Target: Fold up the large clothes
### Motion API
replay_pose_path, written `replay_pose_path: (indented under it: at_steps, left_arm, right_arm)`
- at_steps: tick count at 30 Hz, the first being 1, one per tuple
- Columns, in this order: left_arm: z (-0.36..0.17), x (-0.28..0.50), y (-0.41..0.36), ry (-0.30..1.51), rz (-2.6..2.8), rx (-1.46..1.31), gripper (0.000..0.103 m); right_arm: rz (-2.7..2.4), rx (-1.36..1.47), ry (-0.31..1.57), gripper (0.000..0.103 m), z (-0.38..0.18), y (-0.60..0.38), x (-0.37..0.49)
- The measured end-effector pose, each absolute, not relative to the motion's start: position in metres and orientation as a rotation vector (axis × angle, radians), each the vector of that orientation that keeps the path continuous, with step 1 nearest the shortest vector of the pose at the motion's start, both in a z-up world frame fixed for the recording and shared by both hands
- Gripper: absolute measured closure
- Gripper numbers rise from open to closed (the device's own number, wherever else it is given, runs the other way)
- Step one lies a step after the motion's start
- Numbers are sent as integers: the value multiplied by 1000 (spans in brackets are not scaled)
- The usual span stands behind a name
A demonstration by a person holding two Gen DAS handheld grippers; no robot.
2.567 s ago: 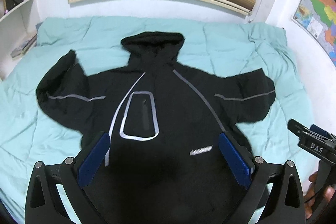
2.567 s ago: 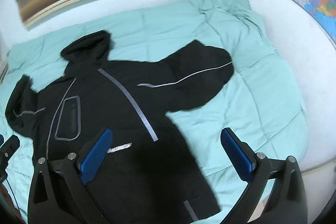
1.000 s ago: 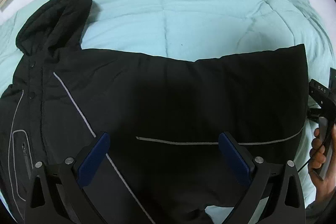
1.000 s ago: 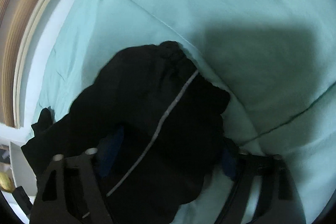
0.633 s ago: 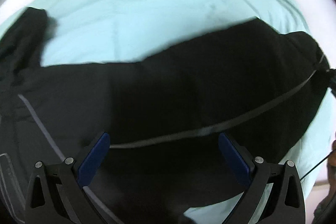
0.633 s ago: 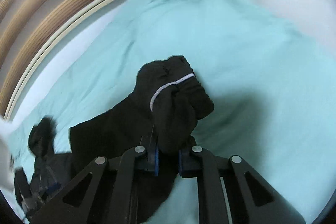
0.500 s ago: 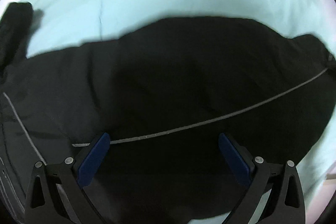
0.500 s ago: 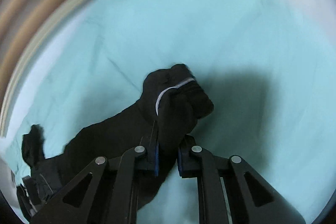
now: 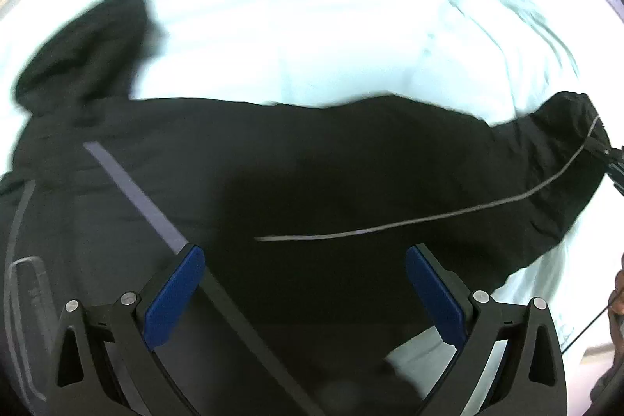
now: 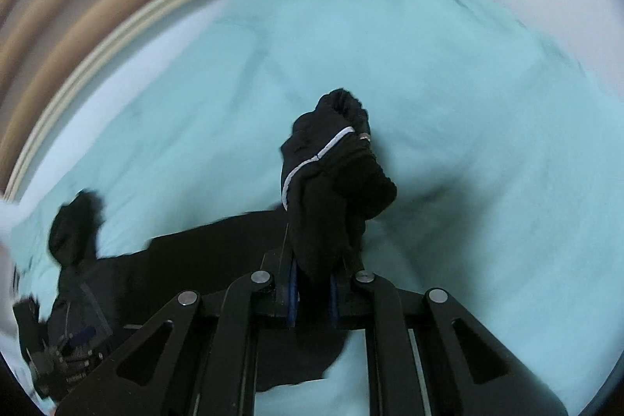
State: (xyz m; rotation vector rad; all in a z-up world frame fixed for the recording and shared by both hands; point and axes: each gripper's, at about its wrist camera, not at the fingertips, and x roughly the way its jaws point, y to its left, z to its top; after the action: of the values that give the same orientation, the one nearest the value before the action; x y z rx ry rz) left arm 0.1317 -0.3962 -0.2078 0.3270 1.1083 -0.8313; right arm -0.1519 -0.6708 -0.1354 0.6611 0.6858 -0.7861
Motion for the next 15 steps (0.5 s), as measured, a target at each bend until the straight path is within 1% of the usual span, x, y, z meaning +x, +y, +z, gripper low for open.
replay_pose_path:
  at_steps: [6,9,15]
  left_arm:
    - [-185,160,-311,1103,-734,254,0]
    - [-176,177,-262,1098,-677,233,0]
    - [-179,205,-184,1090,-537,191,0]
  right_arm:
    - [-599,532,693,88,-97,-583,-74]
    - [-481,466,718,88,-85,-531,-14]
    - [-273,358,778,88,-87,-432,84]
